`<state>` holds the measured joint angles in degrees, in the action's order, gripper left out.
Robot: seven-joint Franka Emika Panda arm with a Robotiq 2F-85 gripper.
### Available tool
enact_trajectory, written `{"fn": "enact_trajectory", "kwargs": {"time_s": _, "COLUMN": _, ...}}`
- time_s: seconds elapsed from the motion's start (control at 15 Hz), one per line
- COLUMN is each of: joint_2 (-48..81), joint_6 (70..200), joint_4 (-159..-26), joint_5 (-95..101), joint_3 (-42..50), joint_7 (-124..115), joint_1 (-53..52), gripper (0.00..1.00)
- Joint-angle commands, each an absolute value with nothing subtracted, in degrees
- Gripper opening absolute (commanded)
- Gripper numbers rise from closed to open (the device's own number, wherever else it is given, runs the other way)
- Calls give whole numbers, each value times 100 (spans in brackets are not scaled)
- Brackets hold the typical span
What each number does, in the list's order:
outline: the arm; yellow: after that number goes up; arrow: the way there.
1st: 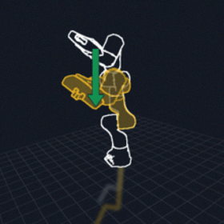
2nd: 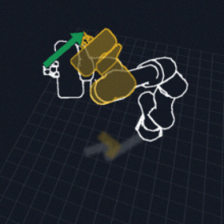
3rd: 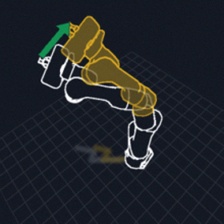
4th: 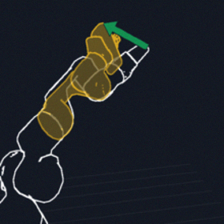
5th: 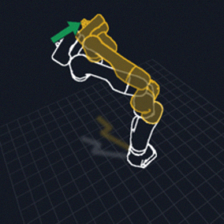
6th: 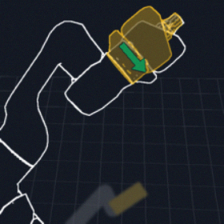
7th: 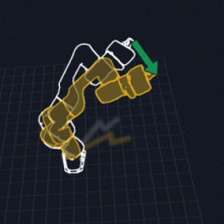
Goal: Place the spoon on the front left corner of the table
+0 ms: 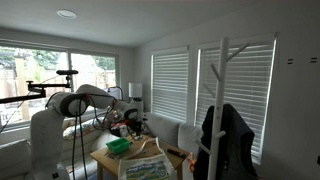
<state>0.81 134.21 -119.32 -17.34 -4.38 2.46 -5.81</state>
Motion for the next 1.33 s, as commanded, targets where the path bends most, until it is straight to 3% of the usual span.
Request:
{"fn": "enact_trajectory", "kwargs": {"time_s": 0.0, "joint_2": 921, "joint_6": 13599, "joint_4": -10777, "joint_5": -1882, "joint_3": -480, "joint_7": 559, "joint_1": -525, "gripper": 2}}
{"fn": "enact_trajectory", "kwargs": {"time_s": 0.53, "joint_2": 2837, "joint_6": 11703, "joint_4": -8365, "joint_5": -1825, "joint_3": -923, "joint_7": 950, "joint_1": -569, "gripper": 2}}
{"fn": "enact_trajectory", "kwargs": {"time_s": 1.13, "joint_2": 3288, "joint_6": 11354, "joint_4": -8141, "joint_5": -1021, "joint_3": -939, "joint_7": 643, "joint_1": -962, "gripper": 2}}
{"fn": "enact_trajectory", "kwargs": {"time_s": 1.2, "joint_2": 3283, "joint_6": 11318, "joint_4": -8144, "joint_5": -965, "joint_3": -931, "joint_7": 600, "joint_1": -990, "gripper": 34}}
{"fn": "enact_trajectory", "kwargs": {"time_s": 1.27, "joint_2": 3262, "joint_6": 11342, "joint_4": -8157, "joint_5": -911, "joint_3": -921, "joint_7": 584, "joint_1": -1008, "gripper": 36}}
